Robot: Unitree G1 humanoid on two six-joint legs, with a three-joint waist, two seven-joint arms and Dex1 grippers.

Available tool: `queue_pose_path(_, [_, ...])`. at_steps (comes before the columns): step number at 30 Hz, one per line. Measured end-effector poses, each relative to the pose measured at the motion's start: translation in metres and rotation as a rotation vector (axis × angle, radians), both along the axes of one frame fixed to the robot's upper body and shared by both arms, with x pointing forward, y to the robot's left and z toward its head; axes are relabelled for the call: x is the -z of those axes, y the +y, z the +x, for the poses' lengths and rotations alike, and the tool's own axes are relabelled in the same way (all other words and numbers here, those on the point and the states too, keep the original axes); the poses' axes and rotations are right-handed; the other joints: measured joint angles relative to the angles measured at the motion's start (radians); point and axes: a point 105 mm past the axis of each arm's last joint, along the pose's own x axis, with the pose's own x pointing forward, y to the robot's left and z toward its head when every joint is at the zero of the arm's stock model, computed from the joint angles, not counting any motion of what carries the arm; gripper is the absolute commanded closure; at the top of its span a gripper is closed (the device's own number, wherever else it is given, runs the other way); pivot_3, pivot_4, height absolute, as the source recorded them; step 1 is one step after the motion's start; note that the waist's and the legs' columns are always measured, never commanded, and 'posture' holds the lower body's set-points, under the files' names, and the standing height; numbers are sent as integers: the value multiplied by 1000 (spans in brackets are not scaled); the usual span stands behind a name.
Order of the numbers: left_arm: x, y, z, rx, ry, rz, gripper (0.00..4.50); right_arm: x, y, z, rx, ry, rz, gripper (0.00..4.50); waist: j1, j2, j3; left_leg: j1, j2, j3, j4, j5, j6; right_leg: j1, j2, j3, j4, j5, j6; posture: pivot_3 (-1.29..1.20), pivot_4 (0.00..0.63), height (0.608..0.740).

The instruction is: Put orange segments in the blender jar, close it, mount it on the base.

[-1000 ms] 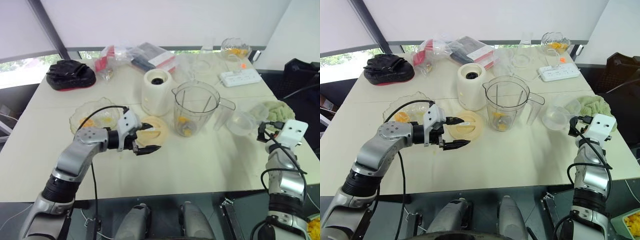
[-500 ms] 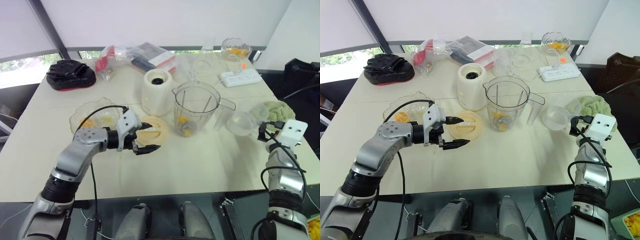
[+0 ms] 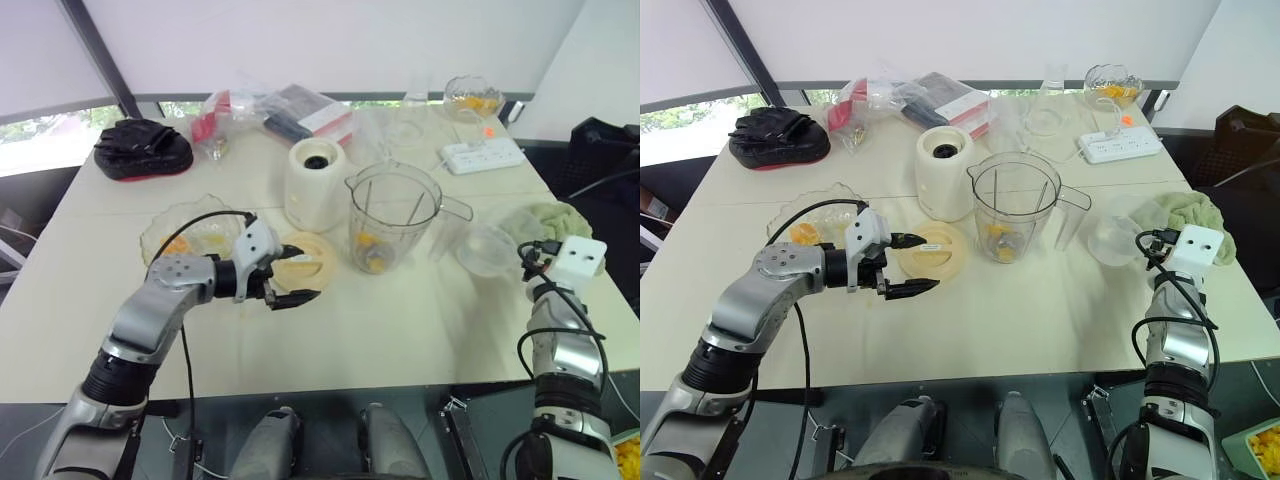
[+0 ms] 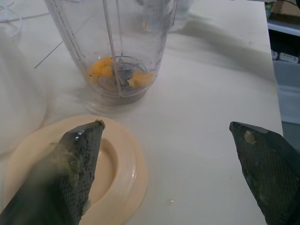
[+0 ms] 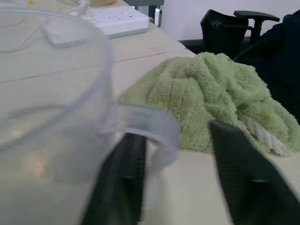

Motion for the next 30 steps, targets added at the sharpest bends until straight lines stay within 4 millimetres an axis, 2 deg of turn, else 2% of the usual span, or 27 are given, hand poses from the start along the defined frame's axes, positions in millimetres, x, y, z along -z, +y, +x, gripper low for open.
queue_pose_path(1, [0, 0, 0, 0, 0, 0, 0, 0, 0, 0, -1, -4, 1, 4467, 0, 0, 0, 0, 0, 0, 0, 0, 0, 0, 0, 0, 0, 0, 0, 0, 150, 740])
queue_pose_path(4, [0, 0, 0, 1, -2, 0, 0, -14, 6, 7, -29, -59, -11, 4467, 1, 0, 0, 0, 0, -1, 0, 0, 0, 1, 0, 0, 0, 0, 0, 0, 150, 740])
queue_pose_path(13, [-1, 0, 0, 2, -6, 4, 0, -11, 9, 2, -12, -82, 24, 4467, -2, 0, 0, 0, 0, -2, 0, 0, 0, 2, 0, -1, -2, 0, 0, 0, 150, 740])
queue_pose_path(22, [-1, 2, 1, -1, -7, 13, 0, -20, 10, 1, 73, -178, 217, 4467, -2, 2, 1, 0, 0, -1, -1, 0, 0, 1, 0, 0, -2, 0, 0, 0, 150, 740])
queue_pose_path(25, [-1, 2, 1, -1, -8, 14, 0, -32, 8, 3, 92, -227, 260, 4467, -4, 3, 2, 0, 0, -1, -1, 0, 0, 0, 0, 0, -1, 0, 0, 0, 150, 740])
queue_pose_path(30, [-1, 2, 1, 5, -13, 23, 0, -66, 17, 14, 51, -331, 289, 4467, -9, 4, 2, 0, 1, 1, -2, 0, 0, -1, 1, 1, -1, 0, 0, 0, 150, 740])
